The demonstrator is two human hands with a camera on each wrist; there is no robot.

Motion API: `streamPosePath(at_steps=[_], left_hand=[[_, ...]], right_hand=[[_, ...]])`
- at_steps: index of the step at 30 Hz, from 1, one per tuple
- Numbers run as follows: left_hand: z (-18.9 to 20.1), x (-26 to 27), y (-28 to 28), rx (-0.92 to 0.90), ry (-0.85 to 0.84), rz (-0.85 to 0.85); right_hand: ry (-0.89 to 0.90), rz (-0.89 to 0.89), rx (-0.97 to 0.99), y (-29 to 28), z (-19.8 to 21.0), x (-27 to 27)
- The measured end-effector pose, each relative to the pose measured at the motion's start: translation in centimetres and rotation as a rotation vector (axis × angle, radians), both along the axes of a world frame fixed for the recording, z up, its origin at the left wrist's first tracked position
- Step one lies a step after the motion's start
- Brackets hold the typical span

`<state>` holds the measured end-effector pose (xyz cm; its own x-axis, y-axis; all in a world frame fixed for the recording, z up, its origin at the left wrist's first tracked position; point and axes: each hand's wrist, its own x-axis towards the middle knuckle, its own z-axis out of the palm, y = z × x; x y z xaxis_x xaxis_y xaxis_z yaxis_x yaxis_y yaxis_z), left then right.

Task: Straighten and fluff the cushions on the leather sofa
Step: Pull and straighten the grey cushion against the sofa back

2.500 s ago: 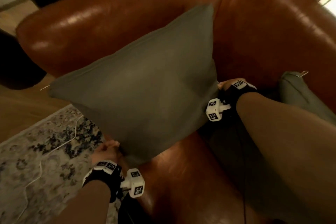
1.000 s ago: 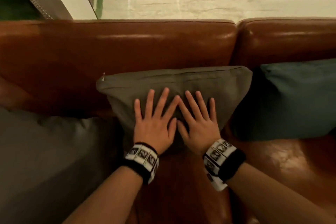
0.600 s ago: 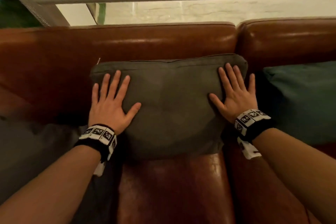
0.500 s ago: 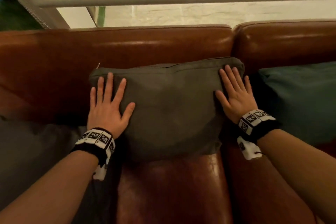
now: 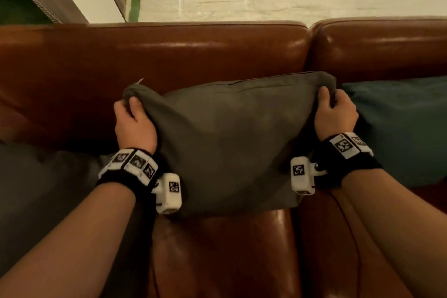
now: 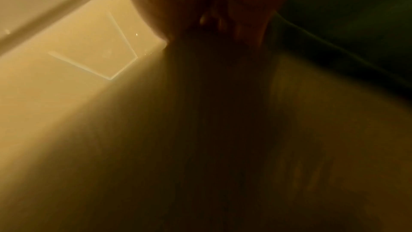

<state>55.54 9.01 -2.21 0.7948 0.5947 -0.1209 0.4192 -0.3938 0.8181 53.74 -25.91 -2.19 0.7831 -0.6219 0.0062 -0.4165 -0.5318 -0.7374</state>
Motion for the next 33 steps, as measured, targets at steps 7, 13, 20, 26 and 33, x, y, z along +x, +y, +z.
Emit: streamPosePath(at_steps=[7,13,20,26,33], left_hand=[[-2.9,-7.5,-5.0,0.758,-0.171,-0.654],[-7.9,-4.8,-6.3,0.995,0.011,-0.928],[-6.5,-4.3,-0.1,0.921,0.242,-0.66],[-2.8,-2.7,-8.9,0.956,-0.104,-1.041],[-4.0,1.0,-1.4,0.971,0.1,-0.895]], right_hand=[[-0.073,0.421,-0.422,6.0,-2.2,-8.0],[0.1,0.818,-0.784,7.7,-8.3,-5.5],[0.3,0.607,-0.726,0.3,-7.0,-4.4],[0.042,0.897,-0.756,9.2,-5.1,-3.7],[0.303,0.635,-0.709,1.2,-5.5,0.3]])
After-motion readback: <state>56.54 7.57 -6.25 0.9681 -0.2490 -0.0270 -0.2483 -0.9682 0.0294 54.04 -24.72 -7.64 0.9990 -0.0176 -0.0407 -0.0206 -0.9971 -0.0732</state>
